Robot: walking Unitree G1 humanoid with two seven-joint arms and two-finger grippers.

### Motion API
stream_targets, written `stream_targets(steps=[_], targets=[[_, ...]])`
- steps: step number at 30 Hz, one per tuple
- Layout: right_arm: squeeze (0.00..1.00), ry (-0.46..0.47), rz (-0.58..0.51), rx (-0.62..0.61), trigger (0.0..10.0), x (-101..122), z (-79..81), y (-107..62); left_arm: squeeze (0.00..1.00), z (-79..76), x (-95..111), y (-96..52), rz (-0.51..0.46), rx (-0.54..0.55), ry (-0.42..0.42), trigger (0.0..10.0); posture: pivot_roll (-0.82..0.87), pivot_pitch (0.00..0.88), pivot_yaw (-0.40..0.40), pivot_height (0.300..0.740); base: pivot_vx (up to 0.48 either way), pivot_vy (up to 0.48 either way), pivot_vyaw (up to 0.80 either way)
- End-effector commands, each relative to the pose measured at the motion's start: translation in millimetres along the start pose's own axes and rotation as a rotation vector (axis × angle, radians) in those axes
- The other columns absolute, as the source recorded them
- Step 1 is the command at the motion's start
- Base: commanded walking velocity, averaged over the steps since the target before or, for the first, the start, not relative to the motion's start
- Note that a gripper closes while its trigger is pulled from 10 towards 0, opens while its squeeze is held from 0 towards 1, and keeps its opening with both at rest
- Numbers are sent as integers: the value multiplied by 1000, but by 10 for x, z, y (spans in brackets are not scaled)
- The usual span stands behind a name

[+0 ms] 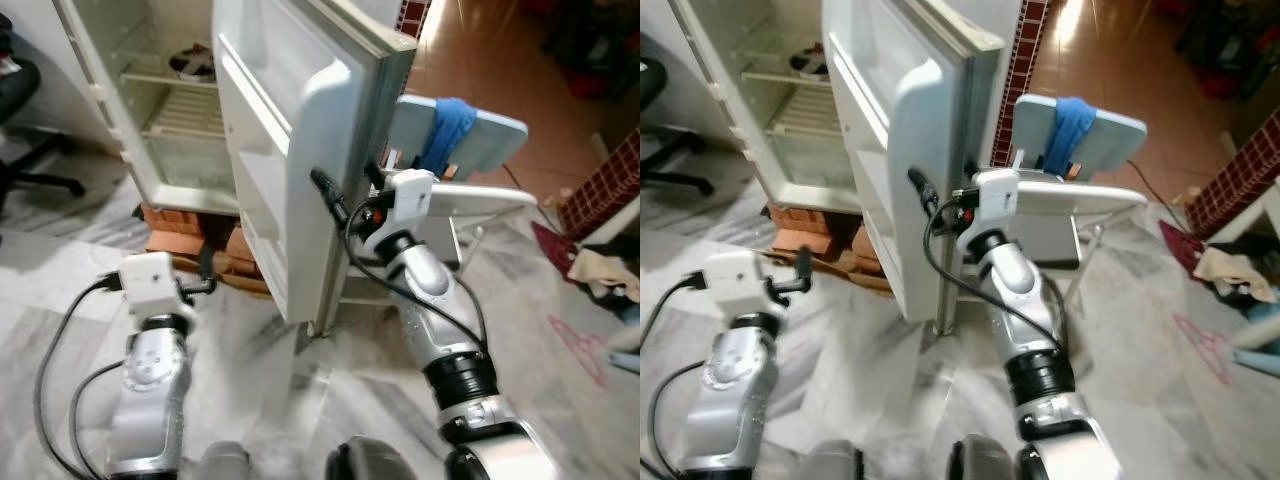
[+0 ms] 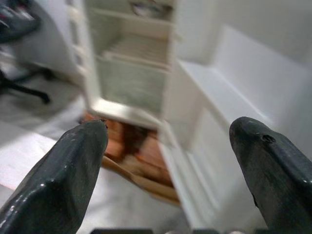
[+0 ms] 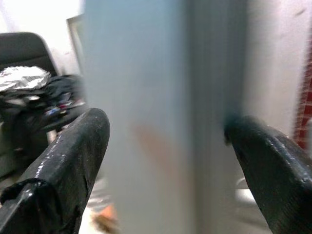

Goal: Restocking fridge

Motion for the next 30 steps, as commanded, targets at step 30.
stream_targets(steps=[30], targets=[[0,224,-56,106,10000,273,586,588,0,292,-266,-172,107,49,58,10000,181,117,-89,740,0,0,0]])
Point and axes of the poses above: a point about 5 cm out from each wrist's last joint towards the gripper, its own y axis pointing out of the wrist towards the gripper, its own x axis along the axis of the wrist's last joint, z = x × y, the point moved 6 cm from there along y, pointing out of the wrist towards the gripper, and after that the axes turned 6 degrees about y, right-handed, at the moved point
